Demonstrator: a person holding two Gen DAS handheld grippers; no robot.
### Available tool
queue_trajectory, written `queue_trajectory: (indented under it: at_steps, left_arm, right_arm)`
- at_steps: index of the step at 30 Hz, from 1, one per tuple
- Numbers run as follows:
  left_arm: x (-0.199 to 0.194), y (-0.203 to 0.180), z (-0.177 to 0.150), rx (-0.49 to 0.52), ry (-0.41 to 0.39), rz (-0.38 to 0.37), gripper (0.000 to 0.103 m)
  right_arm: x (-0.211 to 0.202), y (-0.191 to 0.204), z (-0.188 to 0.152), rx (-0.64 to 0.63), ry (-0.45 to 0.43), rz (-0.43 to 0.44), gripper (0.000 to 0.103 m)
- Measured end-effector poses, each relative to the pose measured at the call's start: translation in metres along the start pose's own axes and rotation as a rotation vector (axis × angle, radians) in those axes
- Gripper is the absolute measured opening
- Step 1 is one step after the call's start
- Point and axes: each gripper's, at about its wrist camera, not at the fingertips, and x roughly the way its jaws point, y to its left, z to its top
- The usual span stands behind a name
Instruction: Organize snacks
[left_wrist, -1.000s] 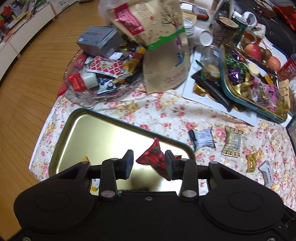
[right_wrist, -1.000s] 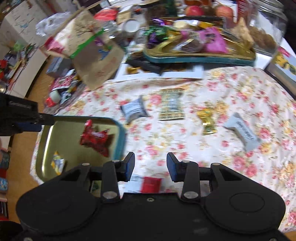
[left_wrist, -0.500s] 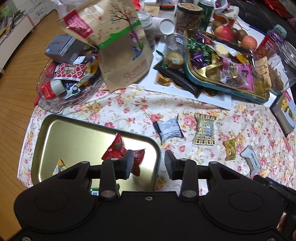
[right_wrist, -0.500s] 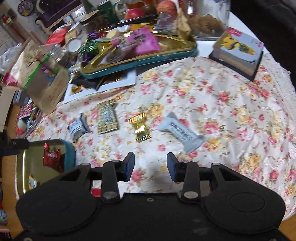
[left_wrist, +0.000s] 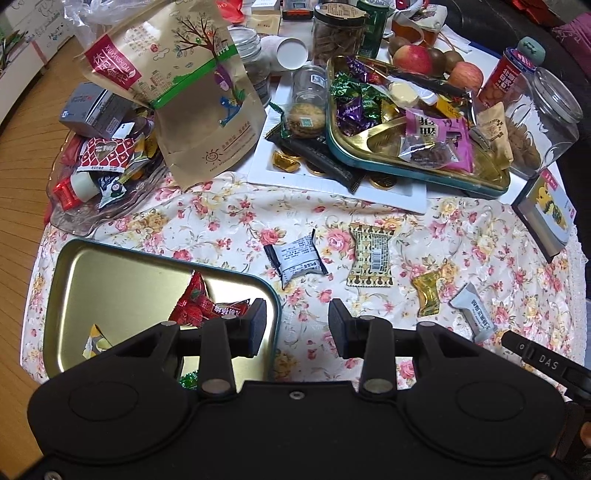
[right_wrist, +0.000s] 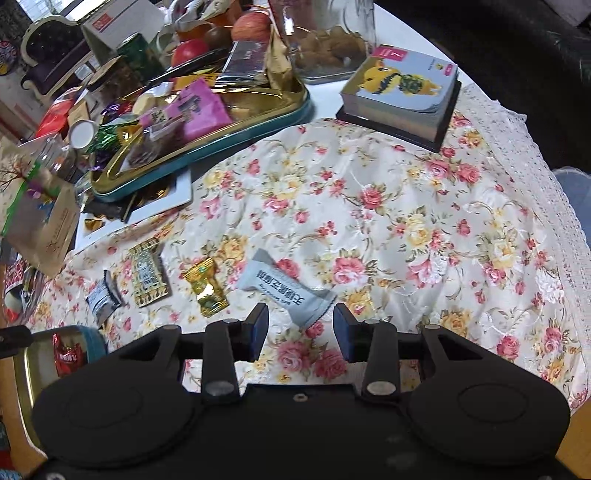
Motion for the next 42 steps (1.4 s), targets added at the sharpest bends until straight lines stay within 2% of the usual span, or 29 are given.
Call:
queue_trajectory:
  at_steps: [8, 12, 17, 22, 30, 36, 42]
  left_arm:
    - [-0.008, 0.016, 0.005, -0.063, -0.013, -0.037, 0.046]
    - [-0.013, 0.023, 0.007, -0.084, -0.027, -0.053, 0.046]
    - [-0.019, 0.031, 0.011, -0.110, -0.038, -0.089, 0.046]
    - [-0.023, 0.047, 0.014, -0.158, -0.046, -0.098, 0.046]
    - [-0.030, 0.081, 0.017, -0.258, -0.070, -0.087, 0.044]
    - [-0.034, 0.090, 0.019, -0.272, -0.092, -0.067, 0.044]
    - [-0.034, 0.093, 0.019, -0.275, -0.088, -0.081, 0.044]
  right_arm:
    - [0.007, 0.008, -0.002, -0.004, 0.019, -0.004, 0.041]
    - [0.009, 0.030, 0.000, -0.036, -0.005, 0.033, 0.041]
    - [0.015, 0.063, 0.009, -0.095, -0.050, 0.037, 0.041]
    - [0.031, 0.109, 0.018, -0.140, -0.061, 0.103, 0.041]
    - [0.062, 0.207, 0.013, -0.265, -0.112, 0.198, 0.041]
    - [0.096, 0.249, 0.004, -0.365, -0.070, 0.167, 0.041]
    - [0.113, 0.240, -0.007, -0.437, -0.009, 0.096, 0.039]
